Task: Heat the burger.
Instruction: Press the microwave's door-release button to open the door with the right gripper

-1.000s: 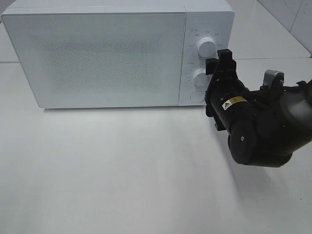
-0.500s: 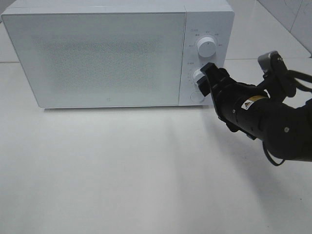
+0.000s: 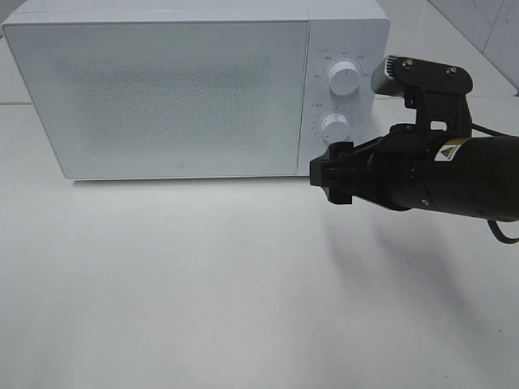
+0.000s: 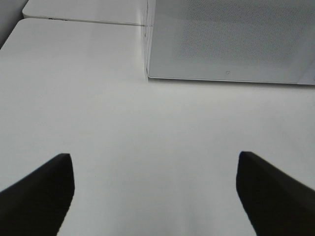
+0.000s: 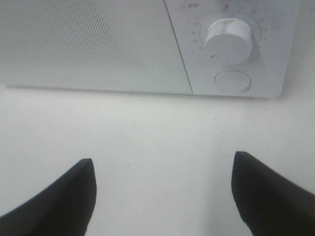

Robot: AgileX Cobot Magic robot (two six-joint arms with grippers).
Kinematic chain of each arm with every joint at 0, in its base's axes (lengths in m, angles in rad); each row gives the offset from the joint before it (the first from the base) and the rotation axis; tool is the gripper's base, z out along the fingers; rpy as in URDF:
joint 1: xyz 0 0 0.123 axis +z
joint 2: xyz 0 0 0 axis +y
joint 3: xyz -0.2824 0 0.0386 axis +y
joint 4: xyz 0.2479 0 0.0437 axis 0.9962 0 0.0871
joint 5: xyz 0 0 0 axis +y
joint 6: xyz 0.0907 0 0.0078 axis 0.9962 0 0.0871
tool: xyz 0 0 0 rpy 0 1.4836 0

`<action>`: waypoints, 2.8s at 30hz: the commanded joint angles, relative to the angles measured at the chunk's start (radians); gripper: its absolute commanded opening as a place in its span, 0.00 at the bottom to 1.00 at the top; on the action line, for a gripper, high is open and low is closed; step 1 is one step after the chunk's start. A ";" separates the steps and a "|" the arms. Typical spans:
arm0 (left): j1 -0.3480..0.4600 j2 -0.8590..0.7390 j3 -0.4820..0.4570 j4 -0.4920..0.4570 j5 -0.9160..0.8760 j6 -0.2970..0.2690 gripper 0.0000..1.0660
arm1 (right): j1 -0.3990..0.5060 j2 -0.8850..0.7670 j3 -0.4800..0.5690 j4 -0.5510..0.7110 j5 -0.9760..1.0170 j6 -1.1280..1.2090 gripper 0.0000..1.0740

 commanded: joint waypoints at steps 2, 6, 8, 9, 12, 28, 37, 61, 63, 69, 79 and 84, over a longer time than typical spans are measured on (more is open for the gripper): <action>0.000 -0.019 0.005 -0.009 0.001 0.002 0.77 | -0.005 -0.075 -0.005 -0.016 0.176 -0.055 0.67; 0.000 -0.019 0.005 -0.009 0.001 0.002 0.77 | -0.005 -0.118 -0.005 -0.068 0.288 -0.053 0.67; 0.000 -0.019 0.005 -0.009 0.001 0.002 0.77 | -0.005 -0.164 -0.005 -0.134 0.422 -0.030 0.67; 0.000 -0.019 0.005 -0.009 0.001 0.002 0.77 | -0.005 -0.164 -0.005 -0.134 0.422 -0.030 0.67; 0.000 -0.019 0.005 -0.009 0.001 0.002 0.77 | -0.005 -0.214 -0.007 -0.199 0.530 0.013 0.67; 0.000 -0.019 0.005 -0.009 0.001 0.002 0.77 | -0.005 -0.615 -0.146 -0.427 1.027 0.166 0.67; 0.000 -0.019 0.005 -0.009 0.001 0.002 0.77 | -0.005 -0.858 -0.144 -0.459 1.194 0.166 0.67; 0.000 -0.019 0.005 -0.009 0.001 0.002 0.77 | -0.472 -1.373 -0.022 -0.477 1.297 0.160 0.67; 0.000 -0.019 0.005 -0.009 0.001 0.002 0.77 | -0.500 -1.429 0.009 -0.482 1.294 0.160 0.67; 0.000 -0.019 0.005 -0.011 0.001 0.002 0.77 | -0.505 -1.477 0.045 -0.482 1.252 0.160 0.67; 0.000 -0.005 0.005 -0.011 0.001 0.002 0.77 | -0.505 -1.477 0.051 -0.488 1.246 0.160 0.67; 0.000 -0.005 0.005 -0.011 0.001 0.002 0.77 | -0.505 -1.477 0.050 -0.488 1.244 0.160 0.67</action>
